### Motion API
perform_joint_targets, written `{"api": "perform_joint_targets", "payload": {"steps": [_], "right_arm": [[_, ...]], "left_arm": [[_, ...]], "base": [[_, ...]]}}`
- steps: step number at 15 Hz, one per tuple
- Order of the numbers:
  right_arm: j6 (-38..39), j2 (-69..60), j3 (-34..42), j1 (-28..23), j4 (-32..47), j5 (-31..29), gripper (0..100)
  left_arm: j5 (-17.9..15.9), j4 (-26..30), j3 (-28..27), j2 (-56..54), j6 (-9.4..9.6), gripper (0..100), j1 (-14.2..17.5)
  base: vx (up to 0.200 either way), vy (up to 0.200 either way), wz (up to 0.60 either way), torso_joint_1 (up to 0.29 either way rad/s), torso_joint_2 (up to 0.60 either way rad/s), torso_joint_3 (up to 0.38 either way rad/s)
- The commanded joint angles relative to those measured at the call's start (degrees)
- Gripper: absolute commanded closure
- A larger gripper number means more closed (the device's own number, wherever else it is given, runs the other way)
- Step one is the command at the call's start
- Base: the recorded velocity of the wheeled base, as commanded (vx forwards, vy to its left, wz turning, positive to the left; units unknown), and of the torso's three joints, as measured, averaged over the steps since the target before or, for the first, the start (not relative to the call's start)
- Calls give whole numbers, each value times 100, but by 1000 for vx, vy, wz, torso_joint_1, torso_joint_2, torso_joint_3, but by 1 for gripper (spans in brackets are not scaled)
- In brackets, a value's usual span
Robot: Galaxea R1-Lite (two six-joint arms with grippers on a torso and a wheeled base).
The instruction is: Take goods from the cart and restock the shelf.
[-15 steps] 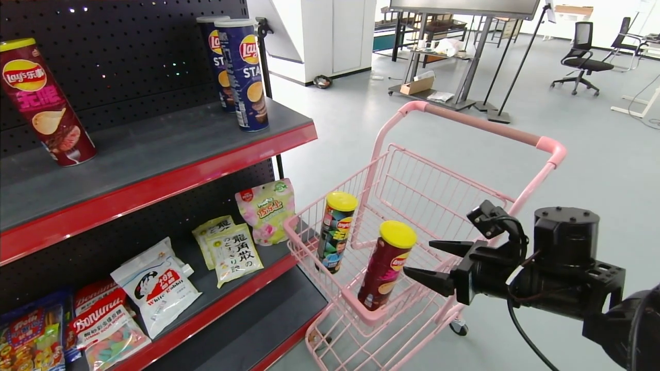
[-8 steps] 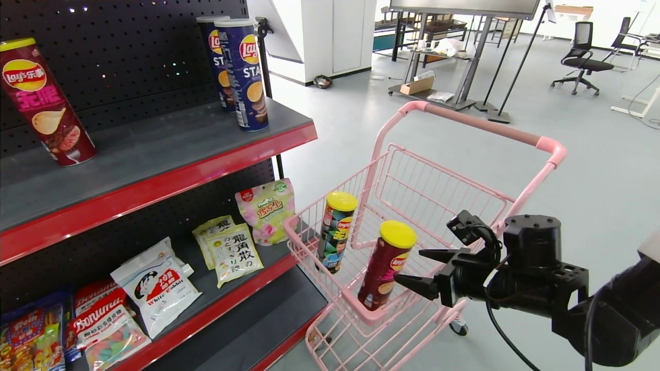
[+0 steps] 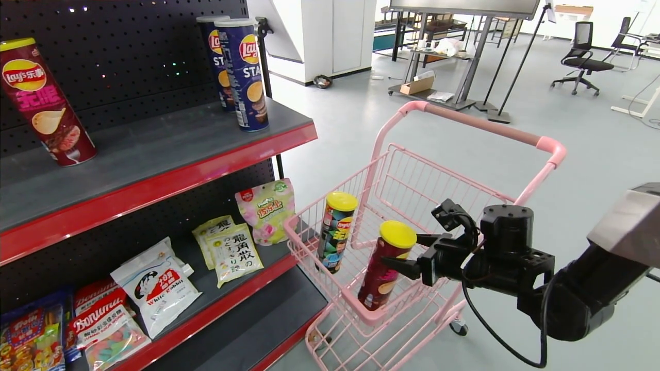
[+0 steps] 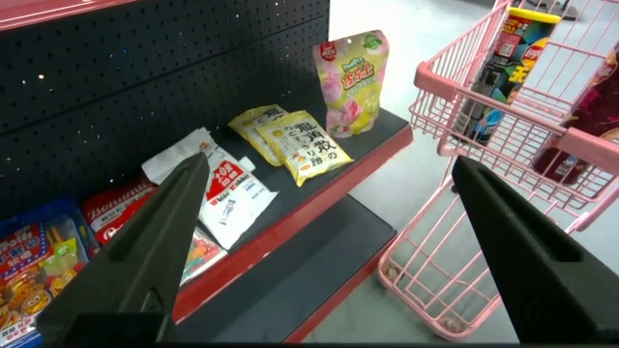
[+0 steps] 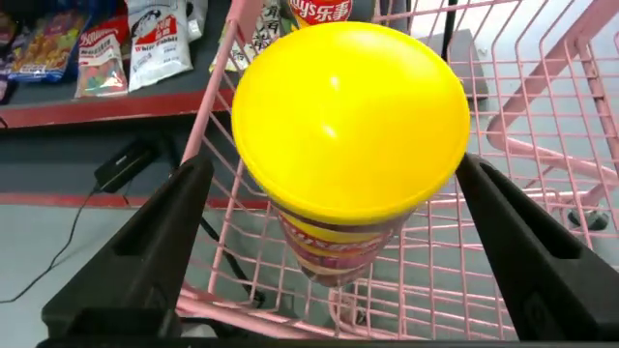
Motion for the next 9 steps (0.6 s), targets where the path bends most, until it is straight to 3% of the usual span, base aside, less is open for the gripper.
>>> {"api": "perform_joint_targets", "payload": {"steps": [1, 9], "right_arm": [[-7, 315, -45, 43, -114, 19, 0], [29, 596, -362, 95, -149, 1, 0]], "left_arm": [[1, 4, 0, 5, 0, 0, 1], [1, 4, 0, 5, 0, 0, 1]], "base": [[0, 0, 0, 0, 0, 0], [0, 0, 0, 0, 0, 0]]}}
